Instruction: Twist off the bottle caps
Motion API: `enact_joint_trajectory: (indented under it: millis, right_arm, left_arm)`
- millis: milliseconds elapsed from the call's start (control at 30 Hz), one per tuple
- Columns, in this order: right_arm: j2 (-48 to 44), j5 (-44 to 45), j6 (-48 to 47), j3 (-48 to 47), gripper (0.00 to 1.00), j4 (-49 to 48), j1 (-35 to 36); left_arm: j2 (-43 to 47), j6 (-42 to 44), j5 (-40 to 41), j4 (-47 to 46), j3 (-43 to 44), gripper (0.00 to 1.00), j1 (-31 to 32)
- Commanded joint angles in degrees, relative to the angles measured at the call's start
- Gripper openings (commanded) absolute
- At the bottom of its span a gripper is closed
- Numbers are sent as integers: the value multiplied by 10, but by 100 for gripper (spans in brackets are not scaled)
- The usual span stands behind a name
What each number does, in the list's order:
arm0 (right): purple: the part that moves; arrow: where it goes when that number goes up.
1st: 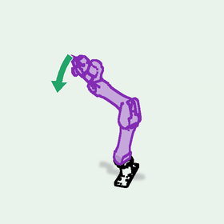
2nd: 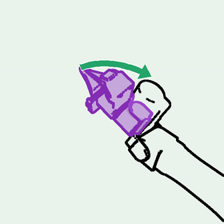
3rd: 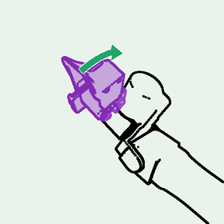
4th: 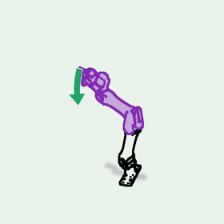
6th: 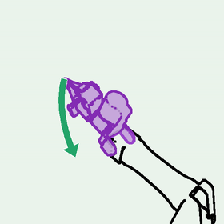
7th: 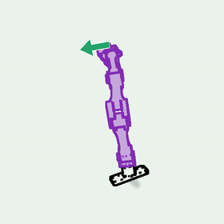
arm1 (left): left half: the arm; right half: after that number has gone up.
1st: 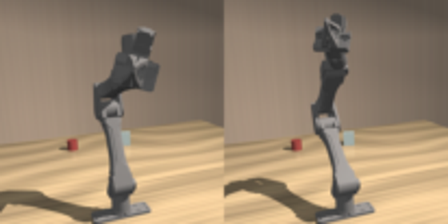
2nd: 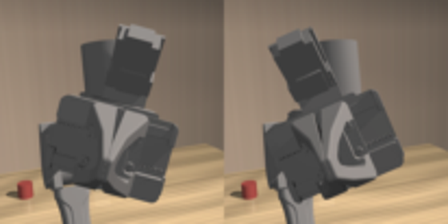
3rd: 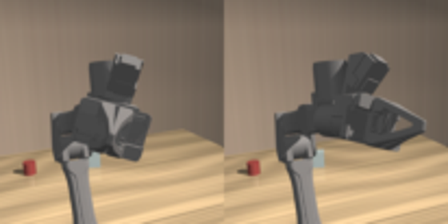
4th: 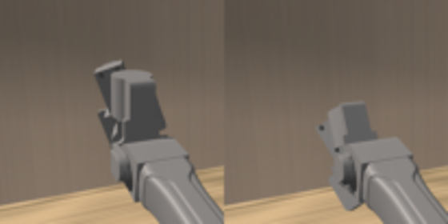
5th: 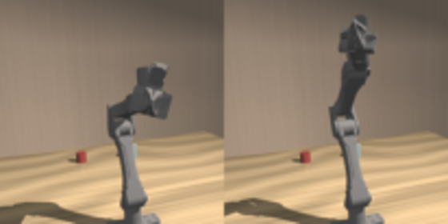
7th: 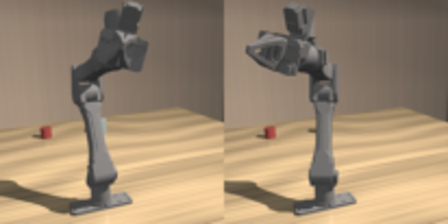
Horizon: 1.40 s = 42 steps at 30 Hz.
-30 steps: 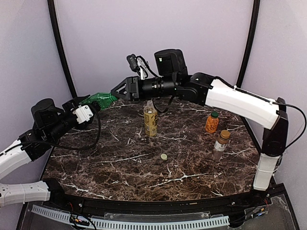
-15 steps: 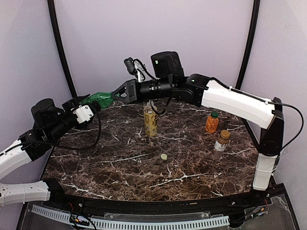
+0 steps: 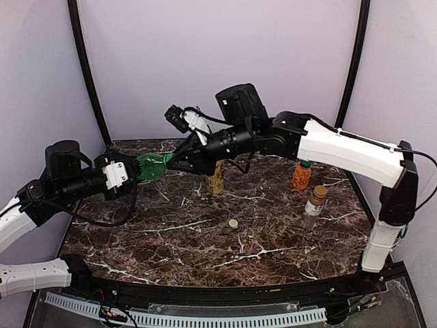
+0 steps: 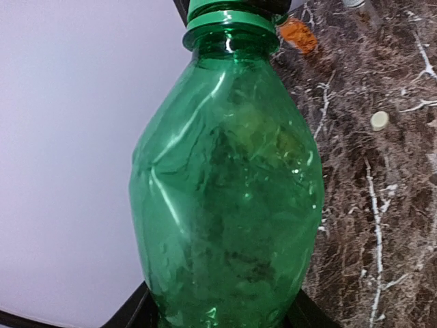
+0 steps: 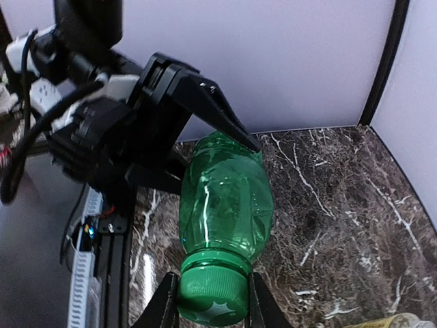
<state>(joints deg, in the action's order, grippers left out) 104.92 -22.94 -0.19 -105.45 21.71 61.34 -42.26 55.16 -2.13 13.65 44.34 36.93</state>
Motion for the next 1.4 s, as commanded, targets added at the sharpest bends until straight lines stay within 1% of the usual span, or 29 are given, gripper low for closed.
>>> enact_joint_trajectory:
  millis: [0,100,167,300,433,600,633,667,700,733,800,833,900,1000,1033,1067,1100,1133,1167,1200,1233,1300,1367]
  right_arm:
    - [-67,-62,-287,53,0,-18,48]
    - [-83,-11,-409,71,0,-5,72]
    - [-82,19,-468,74,0,6,82]
    - [-68,70,-533,52,0,34,95]
    - [-62,131,-596,51,0,41,108]
    - [-51,180,-623,43,1,42,114]
    - [-51,186,-622,44,11,39,115]
    - [-52,192,-620,45,28,34,115]
    - [-52,197,-616,47,48,29,115]
    - [-54,202,-608,48,59,21,116]
    - [-59,209,-581,51,76,6,116]
    - [-63,212,-568,55,82,-4,116]
    - [-78,216,-533,73,98,-33,116]
    - [-103,212,-435,85,99,-68,115]
    - [-108,208,-386,82,99,-76,113]
    - [-110,204,-335,77,99,-83,109]
    - [-110,202,-282,69,99,-86,104]
    - [-108,204,-223,58,99,-88,98]
    - [-104,205,-164,47,98,-87,90]
    - [-99,201,-94,36,99,-86,79]
    - [-94,188,-31,29,99,-83,66]
    - [-86,162,92,24,96,-80,40]
    - [-77,138,193,26,90,-76,17]
  left_arm:
    - [-5,-21,-175,132,30,1,8]
    - [-8,-39,-207,169,41,1,9]
    - [-9,-49,-225,177,43,1,8]
    - [-10,-67,-244,185,41,1,9]
    - [-10,-70,-250,187,40,1,9]
    - [-6,-72,-246,182,39,1,9]
    - [-5,-72,-244,182,39,1,9]
    - [-3,-71,-243,181,38,1,8]
    - [-1,-71,-239,181,36,1,8]
    - [0,-73,-237,177,36,1,8]
    - [4,-77,-228,168,30,1,9]
    - [5,-80,-217,163,29,1,9]
    - [9,-89,-194,143,23,1,9]
    - [14,-102,-144,86,8,1,9]
    - [15,-102,-114,73,5,1,9]
    - [15,-102,-99,43,-2,1,9]
    - [15,-101,-67,29,-5,1,9]
    - [14,-97,-51,-1,-11,1,9]
    - [13,-95,-18,-30,-14,1,8]
    - [11,-87,-2,-42,-19,1,8]
    - [9,-80,31,-66,-21,1,8]
    - [5,-54,68,-96,-28,1,9]
    - [4,-36,93,-119,-33,1,9]
